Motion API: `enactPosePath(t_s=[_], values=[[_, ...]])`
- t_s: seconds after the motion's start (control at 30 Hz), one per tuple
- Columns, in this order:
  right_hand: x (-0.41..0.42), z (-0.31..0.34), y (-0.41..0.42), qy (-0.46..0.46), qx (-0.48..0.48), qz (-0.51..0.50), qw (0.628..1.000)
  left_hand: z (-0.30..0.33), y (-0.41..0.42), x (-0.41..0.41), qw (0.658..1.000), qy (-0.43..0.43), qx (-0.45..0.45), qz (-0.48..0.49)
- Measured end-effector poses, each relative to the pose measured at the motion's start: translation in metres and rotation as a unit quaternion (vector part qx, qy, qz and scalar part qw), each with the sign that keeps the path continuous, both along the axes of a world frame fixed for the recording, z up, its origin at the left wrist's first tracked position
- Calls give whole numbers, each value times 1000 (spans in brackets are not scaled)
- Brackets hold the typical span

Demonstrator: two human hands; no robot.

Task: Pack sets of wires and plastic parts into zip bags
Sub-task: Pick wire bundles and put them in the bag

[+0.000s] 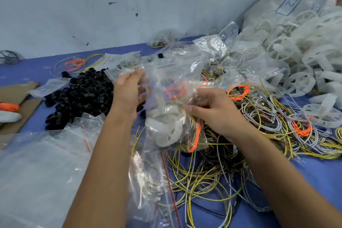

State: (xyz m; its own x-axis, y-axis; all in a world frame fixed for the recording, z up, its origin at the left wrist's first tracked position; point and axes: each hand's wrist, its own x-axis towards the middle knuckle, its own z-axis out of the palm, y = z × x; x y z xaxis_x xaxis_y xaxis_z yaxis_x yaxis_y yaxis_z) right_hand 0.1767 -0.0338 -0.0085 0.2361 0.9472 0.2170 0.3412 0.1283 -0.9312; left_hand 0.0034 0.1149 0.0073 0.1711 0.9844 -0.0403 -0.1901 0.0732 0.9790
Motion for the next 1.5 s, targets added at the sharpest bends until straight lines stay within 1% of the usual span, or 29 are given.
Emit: enactPosePath(t_s=[0.03,0.07,0.1,0.13,0.2,0.23,0.3,0.37,0.43,0.47,0.5,0.53,0.57,0.6,0.67,0.73,0.83,0.87,0.93,0.97,1.03,1.1,1.17,1.27,1.3,1.33,1.4,1.47,1.5], values=[[2,0,1,34,7,-23,999,3,-2,-4,995,79,-15,-56],[2,-1,3,72,12,-51,996,6,-4,-8,982,155,-27,-105],[3,0,6,111,15,-83,990,10,-7,-11,965,211,-36,-148],[4,1,10,146,18,-112,983,14,-11,-13,952,236,-50,-188],[8,6,23,179,18,-155,971,22,-16,-12,938,239,-79,-239],[11,9,30,187,16,-167,968,25,-16,-9,941,234,-84,-230],[14,17,53,204,11,-178,963,26,-8,3,967,184,-87,-150],[17,31,86,213,21,-177,960,26,12,25,992,65,-95,-55],[19,52,127,255,53,-159,952,36,33,46,995,-61,-75,-7],[20,65,146,302,67,-131,942,43,45,55,991,-119,-54,11],[20,78,162,357,71,-97,927,52,55,60,990,-136,-28,31],[22,88,176,388,62,-70,917,59,65,64,991,-120,-1,53],[22,94,185,390,41,-57,918,66,71,66,994,-82,17,70],[21,97,190,378,20,-48,925,69,78,67,995,-51,32,81],[16,91,192,327,2,-36,944,70,84,68,995,-31,48,78],[4,78,182,236,-18,-28,971,65,81,65,996,-18,61,68],[-18,57,153,181,-55,-33,981,48,61,54,997,29,68,34],[-25,50,141,140,-64,-24,988,39,53,49,996,48,73,17],[-39,39,113,-18,-72,14,997,25,38,36,991,94,93,-4],[-45,35,97,-108,-72,46,990,19,31,30,988,115,100,-10],[-56,29,71,-253,-81,118,957,11,17,17,985,137,104,-17],[-66,26,51,-345,-83,172,919,6,5,8,985,140,100,-27],[-75,24,34,-413,-96,201,883,2,-6,2,986,133,99,-29],[-80,18,16,-447,-160,245,845,-2,-17,-3,987,124,103,-28],[-80,17,13,-447,-159,257,842,-3,-19,-3,986,123,106,-27],[-78,16,12,-435,-146,263,849,-4,-22,-3,986,121,109,-29],[-69,14,13,-366,-106,237,894,-3,-24,-2,985,120,114,-50],[-57,13,18,-263,-64,151,951,-1,-27,0,978,140,124,-93],[-51,12,20,-212,-40,93,972,-1,-28,0,970,164,136,-116]])
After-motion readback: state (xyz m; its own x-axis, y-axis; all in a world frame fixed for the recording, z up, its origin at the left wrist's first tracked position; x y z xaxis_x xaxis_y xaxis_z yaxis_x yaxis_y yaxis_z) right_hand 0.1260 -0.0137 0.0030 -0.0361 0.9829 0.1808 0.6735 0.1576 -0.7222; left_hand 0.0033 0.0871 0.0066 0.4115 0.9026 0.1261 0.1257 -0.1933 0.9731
